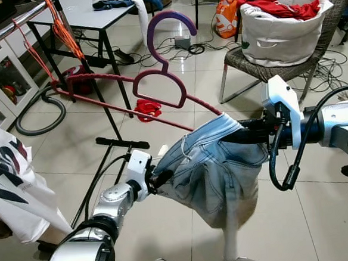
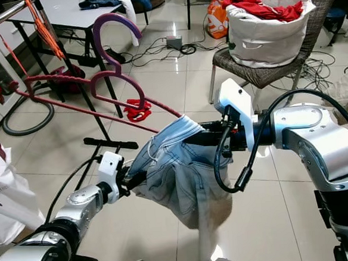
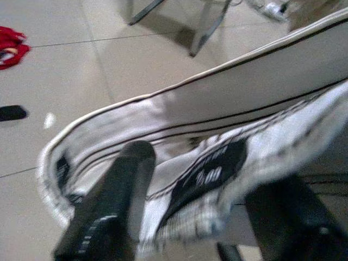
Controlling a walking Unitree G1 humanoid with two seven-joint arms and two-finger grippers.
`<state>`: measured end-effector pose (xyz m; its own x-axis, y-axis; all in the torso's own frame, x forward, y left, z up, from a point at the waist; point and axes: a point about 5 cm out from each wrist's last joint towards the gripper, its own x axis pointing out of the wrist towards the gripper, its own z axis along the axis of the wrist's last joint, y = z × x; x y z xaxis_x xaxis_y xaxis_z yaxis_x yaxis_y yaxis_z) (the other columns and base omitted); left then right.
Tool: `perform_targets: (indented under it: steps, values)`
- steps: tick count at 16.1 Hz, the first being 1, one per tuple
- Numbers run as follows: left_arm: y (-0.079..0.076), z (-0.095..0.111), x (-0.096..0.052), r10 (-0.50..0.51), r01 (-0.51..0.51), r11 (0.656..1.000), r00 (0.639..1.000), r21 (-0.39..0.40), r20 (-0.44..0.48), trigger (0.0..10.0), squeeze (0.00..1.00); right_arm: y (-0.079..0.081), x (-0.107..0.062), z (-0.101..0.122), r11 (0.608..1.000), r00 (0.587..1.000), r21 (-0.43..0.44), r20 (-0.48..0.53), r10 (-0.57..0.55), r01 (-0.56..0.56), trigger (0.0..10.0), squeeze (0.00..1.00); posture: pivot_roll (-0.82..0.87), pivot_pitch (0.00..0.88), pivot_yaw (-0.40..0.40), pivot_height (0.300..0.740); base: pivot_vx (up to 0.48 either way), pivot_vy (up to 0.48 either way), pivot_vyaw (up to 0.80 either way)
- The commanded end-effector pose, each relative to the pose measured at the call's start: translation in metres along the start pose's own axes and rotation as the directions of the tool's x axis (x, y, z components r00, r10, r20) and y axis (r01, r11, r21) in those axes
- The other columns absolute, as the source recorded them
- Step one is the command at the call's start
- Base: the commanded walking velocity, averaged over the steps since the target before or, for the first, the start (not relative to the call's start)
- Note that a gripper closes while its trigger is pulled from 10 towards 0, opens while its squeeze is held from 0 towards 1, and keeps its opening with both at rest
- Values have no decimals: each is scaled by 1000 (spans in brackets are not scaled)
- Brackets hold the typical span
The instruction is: Hang hanger
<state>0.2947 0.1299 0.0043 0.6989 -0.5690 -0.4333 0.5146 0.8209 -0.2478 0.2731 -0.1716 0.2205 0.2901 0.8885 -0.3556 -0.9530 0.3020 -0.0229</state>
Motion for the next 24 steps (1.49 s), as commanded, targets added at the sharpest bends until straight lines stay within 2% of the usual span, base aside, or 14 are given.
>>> perform_targets:
  steps: [1, 2, 4, 6, 10, 13, 16, 17, 18, 20, 23, 24]
  values:
    - [0, 0, 0, -6, 7, 999, 1000, -42, 14, 0, 0, 3, -4, 16, 999, 998, -52, 67, 4, -1, 10000, 0, -227, 0, 98, 740, 0, 0, 0]
    - [0, 9, 2, 5, 5, 991, 997, -131, 76, 0, 0, 1, -5, 14, 999, 998, -39, 66, -6, 8, 10000, 0, -226, 0, 97, 740, 0, 0, 0]
    - [9, 20, 1, 56, -22, 971, 989, -239, 136, 0, 0, -6, -7, 2, 999, 998, -9, 37, -53, 53, 10000, 0, -225, 0, 97, 740, 0, 0, 0]
    - [19, 29, -3, 101, -44, 955, 978, -293, 181, 0, 0, -11, -8, -14, 995, 995, 17, -14, -95, 95, 10000, 0, -223, 0, 98, 740, 0, 0, 0]
    - [45, 42, -20, 189, -119, 949, 956, -292, 224, 0, 0, -19, -10, -52, 978, 975, 79, -124, -183, 194, 10000, 0, -214, 0, 101, 740, 0, 0, 0]
    - [52, 44, -26, 210, -133, 944, 948, -303, 237, 0, 0, -19, -7, -61, 975, 974, 97, -128, -188, 201, 10000, 0, -210, 0, 100, 740, 0, 0, 0]
    - [53, 49, -27, 212, -158, 961, 948, -226, 239, 0, 0, -16, -6, -74, 980, 966, 77, -197, -168, 186, 10000, 0, -213, 0, 99, 740, 0, 0, 0]
    - [53, 53, -26, 191, -154, 974, 952, -166, 238, 0, 0, -15, -7, -81, 979, 959, 73, -229, -168, 189, 10000, 0, -211, 0, 98, 740, 0, 0, 0]
    - [52, 55, -26, 180, -149, 979, 954, -142, 238, 0, 0, -16, -7, -88, 977, 952, 81, -252, -172, 198, 10000, 0, -210, 0, 98, 740, 0, 0, 0]
    - [53, 56, -27, 177, -160, 983, 957, -91, 229, 0, 0, -13, -7, -98, 962, 950, 162, -259, -173, 219, 10000, 0, -208, 0, 102, 740, 0, 0, 0]
    - [59, 60, -31, 201, -192, 979, 953, -63, 228, 0, 0, -2, -11, -112, 945, 947, 242, -284, -147, 219, 10000, 0, -206, 0, 100, 740, 0, 0, 0]
    - [60, 61, -31, 208, -204, 978, 952, -41, 224, 0, 0, 0, -10, -116, 926, 948, 298, -282, -145, 230, 10000, 0, -206, 0, 98, 740, 0, 0, 0]
